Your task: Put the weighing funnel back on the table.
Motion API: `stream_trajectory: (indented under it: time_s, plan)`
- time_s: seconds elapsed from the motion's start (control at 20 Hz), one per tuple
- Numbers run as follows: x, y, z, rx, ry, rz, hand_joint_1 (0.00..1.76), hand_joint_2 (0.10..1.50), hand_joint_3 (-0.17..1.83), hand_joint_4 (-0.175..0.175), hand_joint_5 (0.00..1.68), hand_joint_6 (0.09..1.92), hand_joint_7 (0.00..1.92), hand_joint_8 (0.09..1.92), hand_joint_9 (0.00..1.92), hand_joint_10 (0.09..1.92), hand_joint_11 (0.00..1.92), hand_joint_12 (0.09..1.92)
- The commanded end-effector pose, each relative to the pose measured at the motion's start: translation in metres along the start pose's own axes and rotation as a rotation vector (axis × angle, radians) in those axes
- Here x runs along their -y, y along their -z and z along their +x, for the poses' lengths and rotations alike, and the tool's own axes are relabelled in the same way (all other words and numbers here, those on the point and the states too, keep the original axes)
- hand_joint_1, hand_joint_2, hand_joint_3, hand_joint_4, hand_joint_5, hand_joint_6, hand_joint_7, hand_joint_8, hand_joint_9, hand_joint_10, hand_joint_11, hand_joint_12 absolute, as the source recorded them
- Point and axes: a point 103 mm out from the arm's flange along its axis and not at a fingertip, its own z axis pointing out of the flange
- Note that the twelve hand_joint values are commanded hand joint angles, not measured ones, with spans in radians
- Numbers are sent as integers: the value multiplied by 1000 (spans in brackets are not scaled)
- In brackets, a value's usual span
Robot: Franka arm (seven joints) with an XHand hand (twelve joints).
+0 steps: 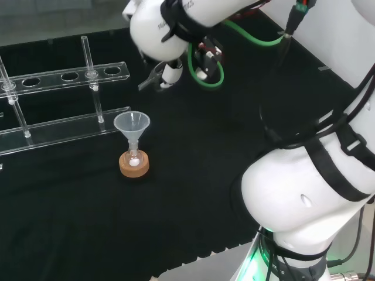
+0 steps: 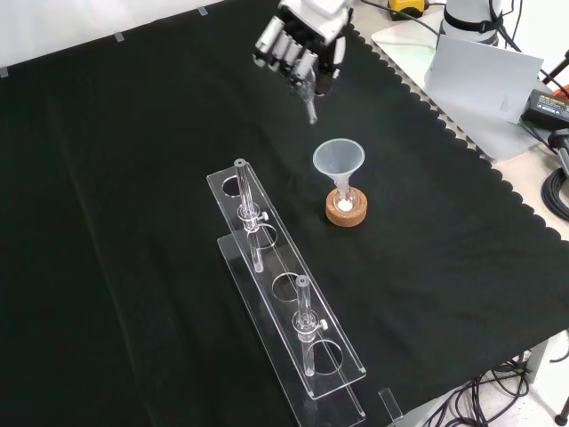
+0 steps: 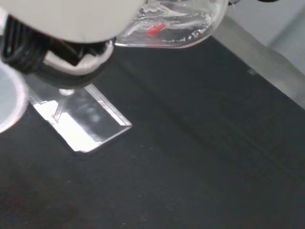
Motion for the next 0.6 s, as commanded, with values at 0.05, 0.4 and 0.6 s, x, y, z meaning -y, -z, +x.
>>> stream_trajectory:
  time_s: [0.05,0.4,0.6]
  plan:
    - [4,-18,-53,-141,-304,-1,1169,508,757,175,1629,87,1754,87,1471,162,575,1296]
    - [11,-34,-71,-220,-466,0,1169,507,759,175,1629,87,1756,87,1473,162,578,1296]
    - [16,-48,-74,-236,-528,11,1169,506,760,175,1629,87,1757,87,1474,162,580,1296]
